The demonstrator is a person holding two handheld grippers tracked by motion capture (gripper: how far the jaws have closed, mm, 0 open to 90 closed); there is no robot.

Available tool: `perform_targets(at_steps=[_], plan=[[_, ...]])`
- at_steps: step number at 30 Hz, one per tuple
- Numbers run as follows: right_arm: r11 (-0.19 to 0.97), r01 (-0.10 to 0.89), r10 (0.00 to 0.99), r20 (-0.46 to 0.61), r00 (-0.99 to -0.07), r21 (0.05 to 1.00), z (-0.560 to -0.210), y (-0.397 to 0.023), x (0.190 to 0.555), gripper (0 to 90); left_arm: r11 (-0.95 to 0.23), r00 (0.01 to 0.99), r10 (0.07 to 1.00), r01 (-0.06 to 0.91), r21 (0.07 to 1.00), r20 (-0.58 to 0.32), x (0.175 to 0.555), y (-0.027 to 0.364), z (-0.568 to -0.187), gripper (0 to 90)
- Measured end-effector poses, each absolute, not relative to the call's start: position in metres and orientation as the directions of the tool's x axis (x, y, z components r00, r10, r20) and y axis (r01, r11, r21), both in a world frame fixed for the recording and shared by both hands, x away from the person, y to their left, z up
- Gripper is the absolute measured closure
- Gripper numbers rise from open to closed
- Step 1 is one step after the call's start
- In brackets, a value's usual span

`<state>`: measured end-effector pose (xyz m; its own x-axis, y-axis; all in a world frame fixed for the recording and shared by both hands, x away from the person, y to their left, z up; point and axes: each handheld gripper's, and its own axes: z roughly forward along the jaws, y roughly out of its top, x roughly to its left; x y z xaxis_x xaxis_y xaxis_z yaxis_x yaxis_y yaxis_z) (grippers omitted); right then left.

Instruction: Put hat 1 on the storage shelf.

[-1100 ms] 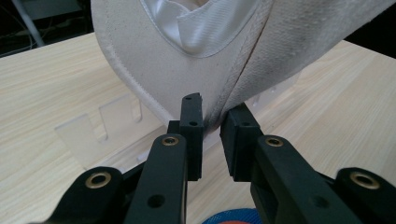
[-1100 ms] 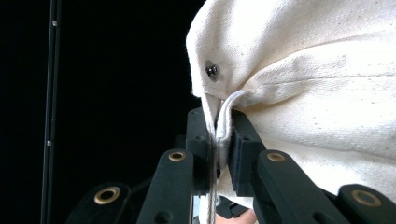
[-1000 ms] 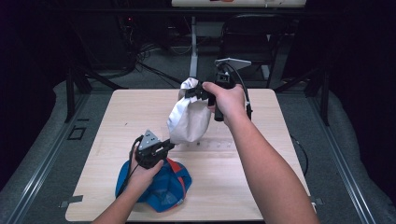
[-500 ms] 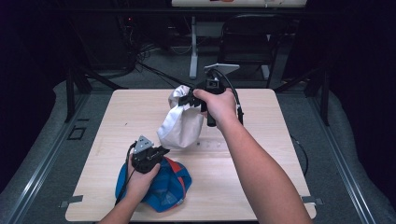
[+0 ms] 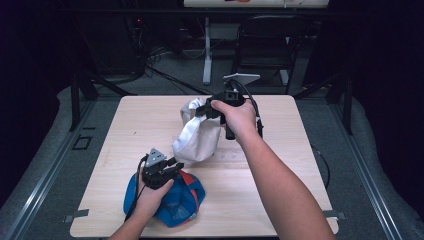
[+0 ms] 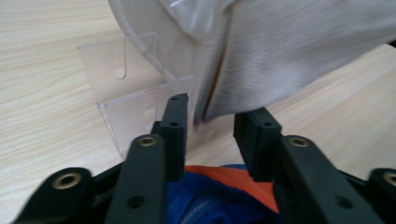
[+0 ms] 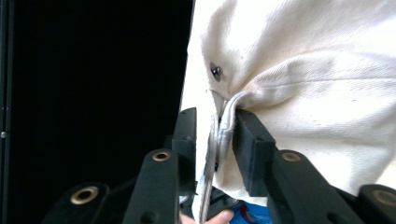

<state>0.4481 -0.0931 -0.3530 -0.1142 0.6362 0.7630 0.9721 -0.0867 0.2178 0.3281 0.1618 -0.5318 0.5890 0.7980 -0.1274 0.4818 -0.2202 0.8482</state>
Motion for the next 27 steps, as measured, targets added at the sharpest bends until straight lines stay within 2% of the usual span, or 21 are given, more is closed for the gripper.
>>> perform_targets(at_steps=[7, 12, 15, 19, 23, 27], plan=[[-0.079, 0.949, 0.669, 0.722, -0.176, 0.305, -0.341, -0.111, 0.436, 62.6, -0.224, 0.604, 0.786, 0.477, 0.850, -0.131, 0.314, 0.178, -0.520, 55.0], [-0.049, 0.910, 0.719, 0.647, -0.253, 0.411, -0.334, -0.130, 0.415, 60.0, -0.233, 0.568, 0.815, 0.505, 0.831, -0.116, 0.302, 0.211, -0.516, 52.7], [-0.037, 0.903, 0.721, 0.637, -0.273, 0.428, -0.337, -0.141, 0.402, 59.4, -0.220, 0.544, 0.830, 0.523, 0.824, -0.124, 0.300, 0.222, -0.517, 51.7], [-0.037, 0.887, 0.713, 0.633, -0.300, 0.461, -0.348, -0.156, 0.385, 57.5, -0.164, 0.490, 0.858, 0.547, 0.821, -0.155, 0.298, 0.249, -0.526, 50.8], [-0.014, 0.868, 0.735, 0.594, -0.327, 0.496, -0.362, -0.161, 0.373, 56.1, -0.153, 0.460, 0.876, 0.551, 0.820, -0.145, 0.300, 0.260, -0.533, 50.2], [0.028, 0.852, 0.746, 0.557, -0.366, 0.522, -0.395, -0.163, 0.356, 54.9, -0.156, 0.435, 0.891, 0.556, 0.816, -0.126, 0.302, 0.271, -0.538, 48.9]])
